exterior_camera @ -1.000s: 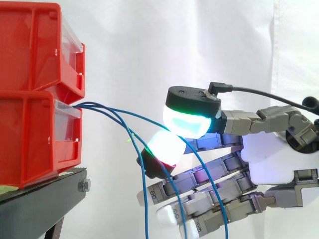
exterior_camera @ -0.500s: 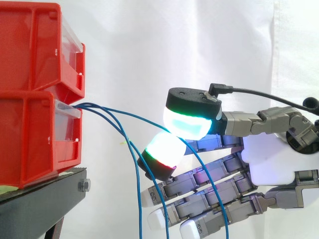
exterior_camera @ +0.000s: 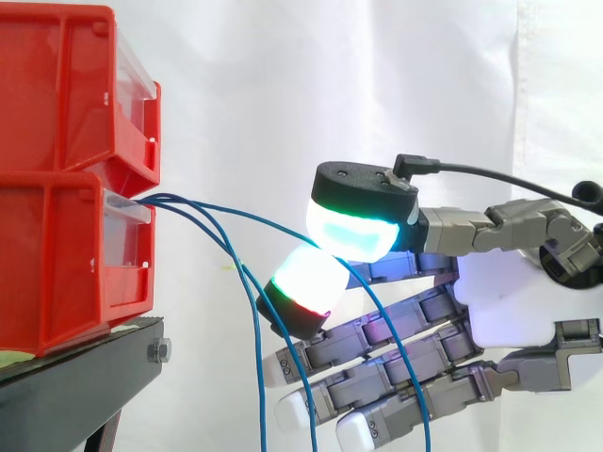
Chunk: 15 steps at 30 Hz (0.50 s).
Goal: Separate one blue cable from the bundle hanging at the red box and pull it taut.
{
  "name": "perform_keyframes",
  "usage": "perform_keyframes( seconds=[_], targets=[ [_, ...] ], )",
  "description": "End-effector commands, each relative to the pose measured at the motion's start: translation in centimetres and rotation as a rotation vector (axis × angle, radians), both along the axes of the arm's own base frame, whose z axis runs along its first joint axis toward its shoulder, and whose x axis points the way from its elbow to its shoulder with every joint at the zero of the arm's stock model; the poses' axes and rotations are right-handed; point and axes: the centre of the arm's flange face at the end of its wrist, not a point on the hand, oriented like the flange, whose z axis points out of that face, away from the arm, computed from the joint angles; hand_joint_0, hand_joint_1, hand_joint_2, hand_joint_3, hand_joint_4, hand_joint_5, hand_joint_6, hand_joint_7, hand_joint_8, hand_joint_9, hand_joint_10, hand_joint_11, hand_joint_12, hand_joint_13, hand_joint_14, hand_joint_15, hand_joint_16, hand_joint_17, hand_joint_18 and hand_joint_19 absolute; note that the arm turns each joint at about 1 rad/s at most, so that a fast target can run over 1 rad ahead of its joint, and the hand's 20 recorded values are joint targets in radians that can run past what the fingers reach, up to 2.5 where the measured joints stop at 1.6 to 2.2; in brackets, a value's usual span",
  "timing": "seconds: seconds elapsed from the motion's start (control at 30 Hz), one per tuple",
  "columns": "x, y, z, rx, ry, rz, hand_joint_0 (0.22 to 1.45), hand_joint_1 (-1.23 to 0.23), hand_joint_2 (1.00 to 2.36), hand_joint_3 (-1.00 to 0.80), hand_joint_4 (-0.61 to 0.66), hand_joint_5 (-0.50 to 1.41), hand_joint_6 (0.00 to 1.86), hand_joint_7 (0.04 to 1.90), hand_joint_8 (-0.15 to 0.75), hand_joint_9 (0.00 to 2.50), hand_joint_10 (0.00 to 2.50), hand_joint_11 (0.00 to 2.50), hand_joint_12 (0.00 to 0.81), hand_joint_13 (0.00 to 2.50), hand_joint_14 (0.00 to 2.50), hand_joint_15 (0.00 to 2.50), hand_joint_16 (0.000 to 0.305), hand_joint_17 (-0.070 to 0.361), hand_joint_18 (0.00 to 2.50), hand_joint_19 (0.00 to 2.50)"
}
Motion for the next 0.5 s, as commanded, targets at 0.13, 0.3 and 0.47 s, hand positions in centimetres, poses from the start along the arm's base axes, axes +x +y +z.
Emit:
perform_keyframes(
  seconds=[0.13, 0.3, 0.47],
  targets=[
    [-0.02, -0.03, -0.02, -0.001, 0.001, -0.002, 0.62, -0.75, 1.02, -0.19, -0.18, -0.17, 0.90, 1.11, 0.144, 0.19, 0.00, 0.00, 0.312, 0.45, 0.01, 0.20, 0.044, 0.099, 0.48, 0.49],
    [-0.04, -0.04, -0.03, -0.002, 0.003, -0.004, 0.62, -0.75, 1.02, -0.19, -0.18, -0.17, 0.90, 1.12, 0.143, 0.19, 0.00, 0.00, 0.311, 0.44, 0.01, 0.20, 0.044, 0.099, 0.46, 0.48],
    [-0.04, -0.03, -0.03, -0.002, 0.003, -0.002, 0.62, -0.75, 1.02, -0.19, -0.18, -0.17, 0.90, 1.11, 0.145, 0.22, 0.00, 0.00, 0.312, 0.44, 0.01, 0.21, 0.044, 0.100, 0.46, 0.48]
  ],
)
